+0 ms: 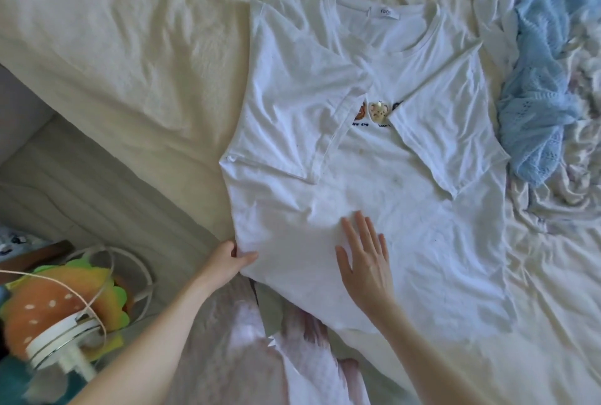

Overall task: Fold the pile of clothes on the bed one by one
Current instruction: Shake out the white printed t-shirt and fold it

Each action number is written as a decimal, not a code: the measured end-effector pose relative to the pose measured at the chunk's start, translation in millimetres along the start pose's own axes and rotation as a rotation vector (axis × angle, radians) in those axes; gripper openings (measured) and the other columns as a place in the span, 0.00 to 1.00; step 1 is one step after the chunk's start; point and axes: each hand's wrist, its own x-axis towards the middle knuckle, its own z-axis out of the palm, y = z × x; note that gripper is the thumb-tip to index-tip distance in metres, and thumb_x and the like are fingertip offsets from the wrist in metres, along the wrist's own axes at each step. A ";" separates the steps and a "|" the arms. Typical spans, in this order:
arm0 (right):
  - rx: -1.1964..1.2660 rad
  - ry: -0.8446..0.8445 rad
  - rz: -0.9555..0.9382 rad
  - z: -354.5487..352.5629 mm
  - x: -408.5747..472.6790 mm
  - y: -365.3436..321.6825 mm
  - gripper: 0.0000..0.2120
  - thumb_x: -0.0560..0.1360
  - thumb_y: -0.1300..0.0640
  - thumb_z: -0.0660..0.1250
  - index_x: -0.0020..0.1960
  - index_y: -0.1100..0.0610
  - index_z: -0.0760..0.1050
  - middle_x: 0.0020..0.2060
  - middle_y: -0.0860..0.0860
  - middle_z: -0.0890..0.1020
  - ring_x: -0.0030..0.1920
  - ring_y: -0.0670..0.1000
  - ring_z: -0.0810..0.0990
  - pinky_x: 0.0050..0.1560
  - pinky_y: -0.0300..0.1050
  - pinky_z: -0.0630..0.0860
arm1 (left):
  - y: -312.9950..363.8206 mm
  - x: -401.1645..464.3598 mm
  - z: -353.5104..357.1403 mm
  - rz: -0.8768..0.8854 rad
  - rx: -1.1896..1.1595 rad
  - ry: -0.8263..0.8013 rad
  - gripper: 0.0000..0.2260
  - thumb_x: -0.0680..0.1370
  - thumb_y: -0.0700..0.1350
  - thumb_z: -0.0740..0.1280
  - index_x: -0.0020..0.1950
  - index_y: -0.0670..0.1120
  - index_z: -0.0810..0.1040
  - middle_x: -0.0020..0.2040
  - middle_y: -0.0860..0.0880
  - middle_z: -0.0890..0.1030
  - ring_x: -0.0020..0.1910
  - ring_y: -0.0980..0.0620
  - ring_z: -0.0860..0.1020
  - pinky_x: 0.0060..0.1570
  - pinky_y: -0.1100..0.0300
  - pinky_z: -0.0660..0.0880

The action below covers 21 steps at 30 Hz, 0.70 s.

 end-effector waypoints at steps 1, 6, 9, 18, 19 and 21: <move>0.006 0.008 0.016 1.5 -8.8 8.7 0.24 0.81 0.52 0.56 0.76 0.52 0.58 0.76 0.52 0.54 0.76 0.52 0.48 0.75 0.49 0.43 | -7.8 -3.5 5.1 -0.012 -0.001 0.032 0.07 0.76 0.43 0.69 0.53 0.48 0.77 0.48 0.54 0.80 0.48 0.55 0.79 0.45 0.63 0.74; 0.064 0.105 0.127 5.3 -50.9 64.0 0.20 0.79 0.57 0.61 0.71 0.59 0.67 0.73 0.56 0.64 0.75 0.57 0.59 0.74 0.56 0.54 | -36.2 -29.9 33.2 -0.051 -0.008 0.043 0.08 0.75 0.44 0.70 0.53 0.49 0.76 0.46 0.57 0.80 0.45 0.59 0.77 0.42 0.65 0.72; 0.058 0.229 0.185 2.1 -70.4 108.0 0.20 0.78 0.60 0.63 0.69 0.61 0.69 0.70 0.60 0.68 0.72 0.61 0.64 0.71 0.60 0.59 | -50.8 -46.9 51.2 -0.060 0.003 0.133 0.08 0.75 0.40 0.71 0.51 0.46 0.74 0.44 0.52 0.78 0.44 0.54 0.76 0.42 0.61 0.71; 0.171 0.319 0.584 -15.1 -105.3 249.3 0.25 0.78 0.55 0.60 0.73 0.60 0.60 0.72 0.59 0.64 0.73 0.60 0.60 0.70 0.59 0.57 | -114.6 -112.7 108.3 -0.023 -0.115 0.452 0.12 0.77 0.44 0.68 0.55 0.37 0.77 0.49 0.43 0.79 0.46 0.46 0.77 0.46 0.53 0.72; 0.240 0.301 0.645 -15.5 -107.8 260.9 0.26 0.78 0.54 0.60 0.73 0.61 0.59 0.72 0.60 0.64 0.72 0.61 0.61 0.69 0.59 0.59 | -119.7 -119.8 114.3 0.004 -0.225 0.478 0.13 0.77 0.44 0.67 0.58 0.38 0.76 0.52 0.43 0.79 0.50 0.47 0.77 0.51 0.51 0.74; 0.444 0.278 0.764 -11.5 -112.8 281.5 0.27 0.78 0.53 0.61 0.72 0.64 0.61 0.68 0.63 0.68 0.67 0.62 0.67 0.64 0.56 0.65 | -126.4 -134.3 122.6 0.052 -0.493 0.470 0.13 0.78 0.44 0.66 0.61 0.41 0.74 0.57 0.47 0.79 0.55 0.49 0.77 0.59 0.48 0.72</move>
